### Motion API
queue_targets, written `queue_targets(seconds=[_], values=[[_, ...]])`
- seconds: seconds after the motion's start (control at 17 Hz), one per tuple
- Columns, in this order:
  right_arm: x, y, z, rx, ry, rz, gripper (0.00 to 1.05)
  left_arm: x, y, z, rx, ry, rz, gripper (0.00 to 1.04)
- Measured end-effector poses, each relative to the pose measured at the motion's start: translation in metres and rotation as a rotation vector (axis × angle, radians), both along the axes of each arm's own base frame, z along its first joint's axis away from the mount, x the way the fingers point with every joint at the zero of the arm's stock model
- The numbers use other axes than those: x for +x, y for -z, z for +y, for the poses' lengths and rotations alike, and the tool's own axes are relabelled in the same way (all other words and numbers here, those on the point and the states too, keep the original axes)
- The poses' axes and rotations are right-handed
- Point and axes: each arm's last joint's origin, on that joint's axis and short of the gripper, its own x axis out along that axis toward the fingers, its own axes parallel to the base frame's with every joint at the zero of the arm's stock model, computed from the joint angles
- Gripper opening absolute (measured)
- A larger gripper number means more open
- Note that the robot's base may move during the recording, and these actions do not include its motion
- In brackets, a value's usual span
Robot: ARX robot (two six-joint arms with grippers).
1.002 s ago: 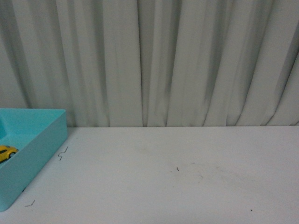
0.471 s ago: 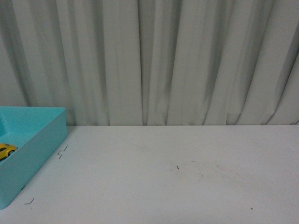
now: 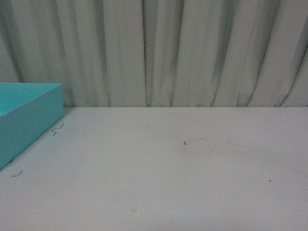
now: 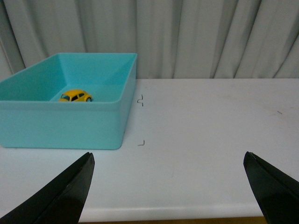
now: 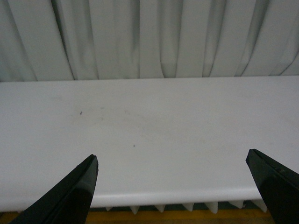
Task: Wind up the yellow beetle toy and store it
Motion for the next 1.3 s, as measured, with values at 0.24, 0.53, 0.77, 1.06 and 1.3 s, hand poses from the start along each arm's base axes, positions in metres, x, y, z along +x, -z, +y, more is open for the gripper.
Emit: queue_targets(seconds=[0.24, 0.53, 0.77, 1.06, 1.3], values=[[0.0, -0.0002, 0.0, 0.0, 0.0, -0.002, 0.98, 0.0, 0.0002, 0.0, -0.001, 0.0, 0.002, 0.98], [0.0, -0.0002, 0.0, 0.003, 0.0, -0.002, 0.98, 0.0, 0.0002, 0.0, -0.002, 0.0, 0.002, 0.98], [0.0, 0.0, 0.0, 0.003, 0.0, 0.0, 0.98, 0.0, 0.0001, -0.0001, -0.002, 0.002, 0.001, 0.98], [0.0, 0.0004, 0.0, 0.003, 0.002, 0.004, 0.98, 0.0, 0.0004, -0.0001, -0.002, 0.002, 0.005, 0.98], [0.0, 0.0002, 0.0, 0.003, 0.0, 0.002, 0.98, 0.0, 0.0004, 0.0, -0.002, 0.001, 0.004, 0.98]])
